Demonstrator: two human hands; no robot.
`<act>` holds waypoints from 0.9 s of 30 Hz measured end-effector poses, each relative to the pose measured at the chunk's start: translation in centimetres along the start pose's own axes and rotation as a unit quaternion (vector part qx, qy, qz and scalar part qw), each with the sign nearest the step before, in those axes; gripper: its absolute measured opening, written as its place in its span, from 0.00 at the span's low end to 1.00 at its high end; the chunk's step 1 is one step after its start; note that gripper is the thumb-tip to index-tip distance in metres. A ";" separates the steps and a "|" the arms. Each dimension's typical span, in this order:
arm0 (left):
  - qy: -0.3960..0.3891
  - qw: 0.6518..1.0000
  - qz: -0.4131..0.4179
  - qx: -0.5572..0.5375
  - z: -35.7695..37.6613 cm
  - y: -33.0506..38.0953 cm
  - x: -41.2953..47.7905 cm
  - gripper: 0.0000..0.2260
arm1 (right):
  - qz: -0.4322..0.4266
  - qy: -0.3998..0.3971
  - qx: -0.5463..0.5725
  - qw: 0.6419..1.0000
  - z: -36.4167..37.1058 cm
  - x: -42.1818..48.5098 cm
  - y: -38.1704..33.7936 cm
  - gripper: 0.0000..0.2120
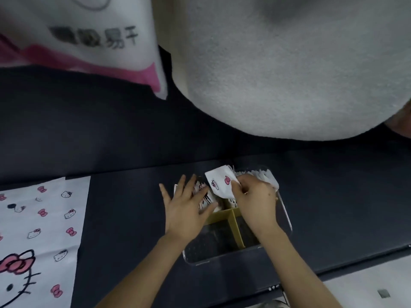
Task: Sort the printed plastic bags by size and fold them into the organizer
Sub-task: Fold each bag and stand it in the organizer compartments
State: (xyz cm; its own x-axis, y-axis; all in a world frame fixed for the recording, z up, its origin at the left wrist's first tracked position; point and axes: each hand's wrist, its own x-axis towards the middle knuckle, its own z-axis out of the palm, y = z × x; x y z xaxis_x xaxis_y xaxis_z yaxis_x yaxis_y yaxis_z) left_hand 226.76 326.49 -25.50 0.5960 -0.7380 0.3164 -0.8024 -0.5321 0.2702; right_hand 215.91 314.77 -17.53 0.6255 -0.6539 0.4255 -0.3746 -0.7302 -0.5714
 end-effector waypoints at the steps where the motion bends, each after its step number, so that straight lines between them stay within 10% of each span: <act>1: 0.003 1.000 -0.004 -0.007 0.1 -0.1 -0.1 0.24 | -0.022 0.003 -0.023 0.999 0.3 0.1 -0.2 0.15; 7: 0.015 0.999 -0.014 -0.030 0.4 -0.2 -0.1 0.25 | -0.081 -0.023 -0.073 0.994 0.4 -0.2 -1.4 0.13; 11: 0.014 0.999 -0.020 -0.029 0.4 -0.3 -0.3 0.29 | -0.021 -0.104 -0.102 0.989 0.5 0.0 -1.2 0.26; 27: 0.055 0.998 -0.001 -0.019 1.4 -0.7 -0.5 0.28 | 0.142 -0.214 -0.214 0.943 4.3 2.5 -1.2 0.20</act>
State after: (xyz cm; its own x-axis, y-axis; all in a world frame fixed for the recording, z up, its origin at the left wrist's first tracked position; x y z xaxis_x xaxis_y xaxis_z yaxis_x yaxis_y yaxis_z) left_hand 227.02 326.63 -27.15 0.5998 -0.6857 0.4125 -0.8002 -0.5167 0.3045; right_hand 220.86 314.89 -18.85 0.6430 -0.7621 -0.0757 -0.7528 -0.6107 -0.2457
